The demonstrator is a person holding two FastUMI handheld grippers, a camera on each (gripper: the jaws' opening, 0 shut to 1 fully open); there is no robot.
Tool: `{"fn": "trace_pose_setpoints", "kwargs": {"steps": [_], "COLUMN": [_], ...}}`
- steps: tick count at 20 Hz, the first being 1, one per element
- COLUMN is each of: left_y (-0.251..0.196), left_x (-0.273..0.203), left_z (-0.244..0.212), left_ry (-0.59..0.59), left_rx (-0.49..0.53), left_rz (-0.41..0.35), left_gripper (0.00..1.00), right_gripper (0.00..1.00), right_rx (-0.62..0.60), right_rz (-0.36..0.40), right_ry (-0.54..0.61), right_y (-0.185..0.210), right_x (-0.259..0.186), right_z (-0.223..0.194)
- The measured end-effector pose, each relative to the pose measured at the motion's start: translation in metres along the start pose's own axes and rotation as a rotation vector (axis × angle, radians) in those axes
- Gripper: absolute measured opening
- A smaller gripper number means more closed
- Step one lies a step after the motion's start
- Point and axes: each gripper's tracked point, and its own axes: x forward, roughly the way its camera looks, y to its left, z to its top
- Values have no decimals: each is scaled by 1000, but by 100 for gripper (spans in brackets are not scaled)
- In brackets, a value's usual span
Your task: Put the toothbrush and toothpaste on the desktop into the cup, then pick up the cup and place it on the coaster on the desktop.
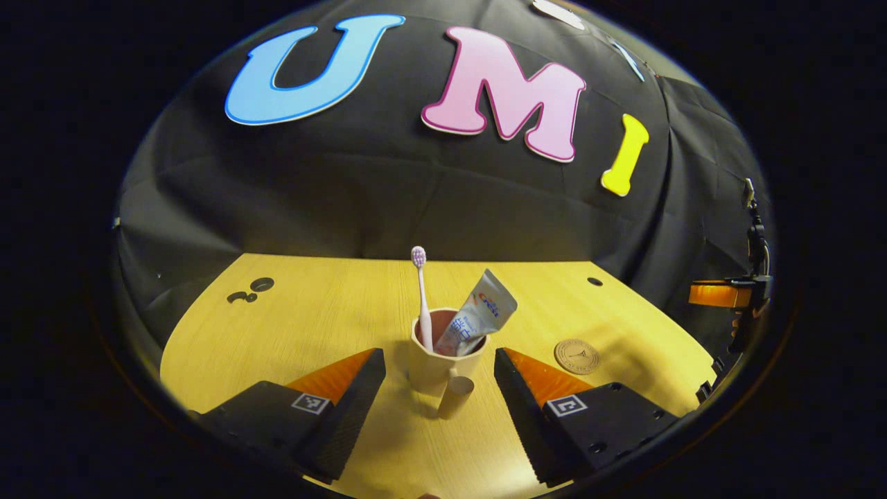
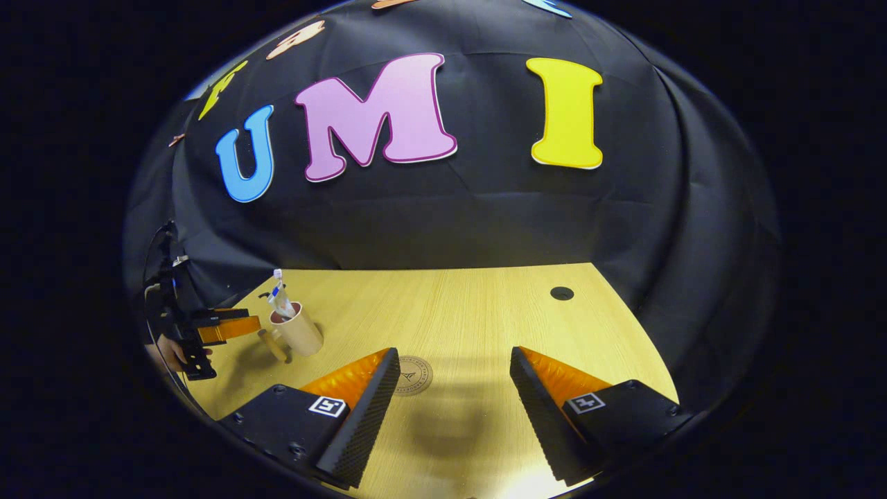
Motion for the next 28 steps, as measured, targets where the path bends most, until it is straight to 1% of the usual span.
{"fn": "trace_pose_setpoints", "kwargs": {"steps": [2, 5, 9, 11, 12, 15, 17, 20, 22, 23, 25, 26, 27, 28], "left_y": [-4, -5, -9, -8, -7, -8, -10, -11, -6, -4, -2, 1, 2, 3], "left_x": [6, 14, 27, 33, 37, 46, 52, 59, 59, 61, 63, 62, 62, 62], "left_z": [-8, -20, -39, -48, -54, -63, -60, -62, -66, -68, -70, -69, -70, -72], "left_ry": [81, 204, 380, 472, 521, 617, 648, 695, 745, 762, 778, 783, 791, 800], "left_rx": [7, 39, 64, 91, 99, 70, 57, 102, 151, 164, 164, 156, 152, 152], "left_rz": [-9, 7, 10, 21, 40, 73, 85, 80, 95, 100, 107, 115, 118, 118], "left_gripper": [98, 98, 98, 98, 98, 98, 98, 98, 90, 84, 76, 76, 71, 61], "right_gripper": [98, 98, 98, 98, 98, 98, 98, 98, 98, 98, 98, 98, 98, 98], "right_rx": [15, 19, 26, 70, 104, 160, 173, 203, 210, 213, 210, 207, 206, 206], "right_rz": [10, 20, 17, 8, 9, 1, -8, -22, -27, -26, -28, -31, -38, -43], "right_ry": [2, 12, 43, 65, 70, 72, 74, 76, 75, 77, 85, 88, 91, 96], "right_y": [-3, -11, -29, -37, -39, -48, -56, -64, -68, -68, -70, -72, -74, -76], "right_x": [-11, -31, -53, -62, -65, -69, -68, -67, -64, -63, -62, -62, -62, -61], "right_z": [0, -3, -21, -27, -27, -30, -30, -24, -23, -23, -24, -25, -26, -27]}}
